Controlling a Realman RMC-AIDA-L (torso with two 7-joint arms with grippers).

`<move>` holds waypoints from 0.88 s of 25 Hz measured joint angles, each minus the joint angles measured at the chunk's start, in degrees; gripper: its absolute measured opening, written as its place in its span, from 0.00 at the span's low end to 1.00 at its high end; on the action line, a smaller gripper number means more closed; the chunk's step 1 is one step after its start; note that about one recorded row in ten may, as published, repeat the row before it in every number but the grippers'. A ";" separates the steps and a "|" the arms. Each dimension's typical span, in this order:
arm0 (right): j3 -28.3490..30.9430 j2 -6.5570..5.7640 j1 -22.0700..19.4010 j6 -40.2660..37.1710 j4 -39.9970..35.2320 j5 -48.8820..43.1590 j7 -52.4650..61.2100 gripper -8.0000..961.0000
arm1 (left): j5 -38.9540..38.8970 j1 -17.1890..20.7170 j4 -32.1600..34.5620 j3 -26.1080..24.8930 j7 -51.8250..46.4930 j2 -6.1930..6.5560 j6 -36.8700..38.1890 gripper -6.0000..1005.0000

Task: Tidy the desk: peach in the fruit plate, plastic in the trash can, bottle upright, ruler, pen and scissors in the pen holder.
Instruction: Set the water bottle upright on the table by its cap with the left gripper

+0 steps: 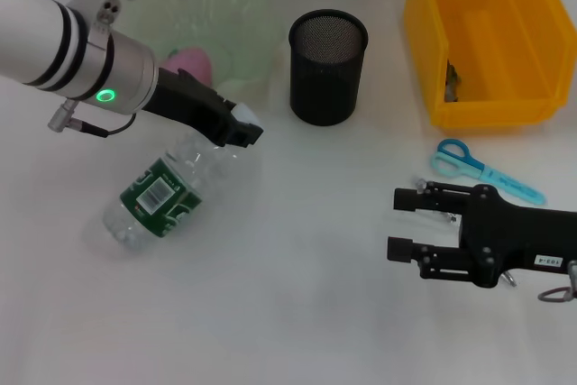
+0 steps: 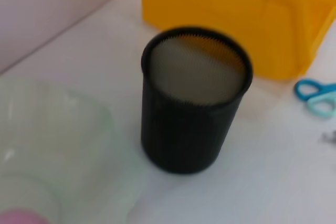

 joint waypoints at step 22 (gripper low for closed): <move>0.98 0.13 2.26 -0.18 3.73 5.43 1.58 0.75 | -30.03 14.02 1.17 -13.23 25.68 0.24 4.21 0.50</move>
